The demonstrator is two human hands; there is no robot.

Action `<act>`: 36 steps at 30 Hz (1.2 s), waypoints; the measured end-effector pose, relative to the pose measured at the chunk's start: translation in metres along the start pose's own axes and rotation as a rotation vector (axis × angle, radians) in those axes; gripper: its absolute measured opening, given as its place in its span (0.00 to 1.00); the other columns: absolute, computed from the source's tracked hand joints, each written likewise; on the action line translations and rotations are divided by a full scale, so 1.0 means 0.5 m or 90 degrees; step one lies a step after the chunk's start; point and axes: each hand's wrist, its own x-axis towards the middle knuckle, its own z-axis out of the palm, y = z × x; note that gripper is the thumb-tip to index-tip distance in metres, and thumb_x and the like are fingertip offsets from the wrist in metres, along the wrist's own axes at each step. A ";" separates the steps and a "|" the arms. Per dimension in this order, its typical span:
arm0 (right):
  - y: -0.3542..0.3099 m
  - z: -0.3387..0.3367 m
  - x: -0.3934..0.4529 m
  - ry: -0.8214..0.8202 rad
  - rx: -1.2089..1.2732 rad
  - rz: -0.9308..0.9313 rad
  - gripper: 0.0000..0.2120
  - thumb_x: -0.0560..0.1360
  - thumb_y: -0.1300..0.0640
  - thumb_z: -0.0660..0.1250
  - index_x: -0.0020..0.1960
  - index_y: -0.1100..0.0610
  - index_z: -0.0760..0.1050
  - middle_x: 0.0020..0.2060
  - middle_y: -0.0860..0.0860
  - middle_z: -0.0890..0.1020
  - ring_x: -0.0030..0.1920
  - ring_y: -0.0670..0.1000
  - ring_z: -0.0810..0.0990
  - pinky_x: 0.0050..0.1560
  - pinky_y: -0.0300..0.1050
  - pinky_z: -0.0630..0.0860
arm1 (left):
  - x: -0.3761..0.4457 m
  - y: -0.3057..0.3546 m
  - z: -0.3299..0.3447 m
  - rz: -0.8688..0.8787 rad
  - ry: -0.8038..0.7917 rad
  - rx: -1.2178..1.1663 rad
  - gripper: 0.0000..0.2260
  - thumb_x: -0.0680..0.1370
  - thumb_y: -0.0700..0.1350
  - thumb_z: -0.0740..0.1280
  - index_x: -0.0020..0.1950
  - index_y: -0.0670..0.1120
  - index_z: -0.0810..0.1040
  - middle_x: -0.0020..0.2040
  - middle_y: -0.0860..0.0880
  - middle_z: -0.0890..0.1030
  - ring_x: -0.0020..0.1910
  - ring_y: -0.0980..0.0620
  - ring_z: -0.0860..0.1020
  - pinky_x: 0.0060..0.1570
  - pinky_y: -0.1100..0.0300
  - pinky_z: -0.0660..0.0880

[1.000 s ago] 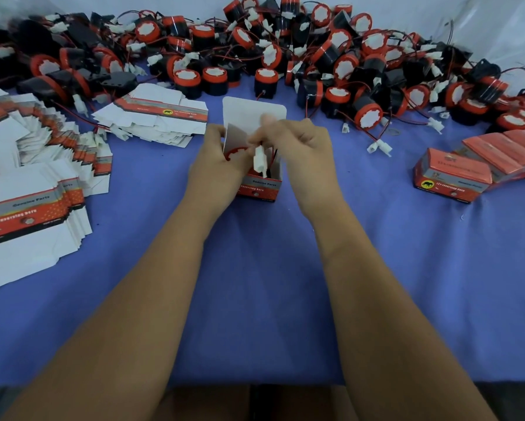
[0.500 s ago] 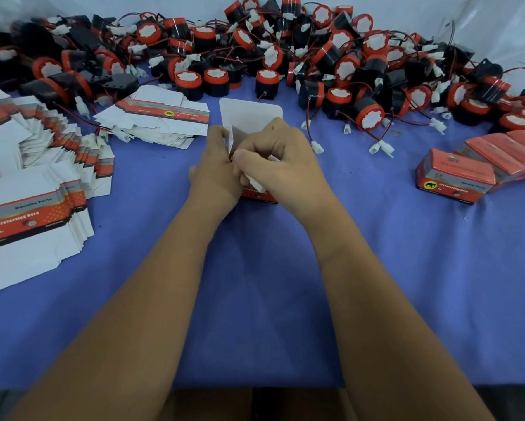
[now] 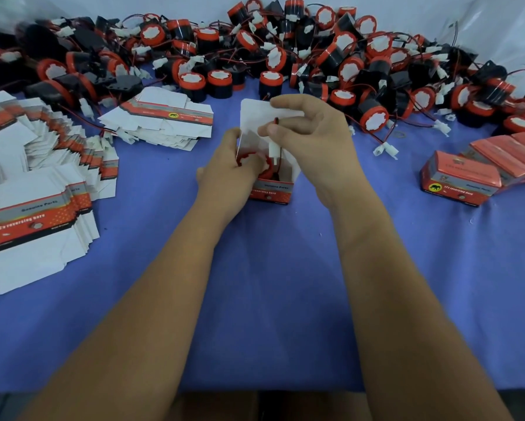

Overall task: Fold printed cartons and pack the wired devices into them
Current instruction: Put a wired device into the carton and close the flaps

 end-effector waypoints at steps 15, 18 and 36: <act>0.065 0.013 -0.041 0.101 -0.496 -0.234 0.01 0.71 0.56 0.73 0.41 0.51 0.82 0.42 0.43 0.80 0.56 0.50 0.72 0.57 0.48 0.57 | -0.002 0.000 -0.001 0.004 0.060 -0.086 0.09 0.77 0.50 0.61 0.57 0.56 0.73 0.48 0.58 0.80 0.52 0.53 0.79 0.57 0.44 0.77; 0.073 0.012 -0.043 0.092 -0.479 -0.260 0.02 0.71 0.58 0.71 0.41 0.53 0.82 0.45 0.45 0.79 0.56 0.52 0.72 0.57 0.48 0.62 | -0.005 0.004 -0.001 -0.018 0.065 -0.128 0.09 0.75 0.59 0.60 0.51 0.59 0.74 0.45 0.60 0.81 0.50 0.56 0.80 0.56 0.47 0.78; 0.071 0.009 -0.037 0.168 0.017 -0.037 0.13 0.80 0.62 0.64 0.64 0.57 0.75 0.59 0.48 0.78 0.54 0.43 0.81 0.55 0.36 0.77 | 0.023 -0.015 0.003 0.022 0.084 -0.102 0.09 0.76 0.47 0.69 0.54 0.55 0.73 0.46 0.59 0.80 0.42 0.66 0.79 0.41 0.64 0.75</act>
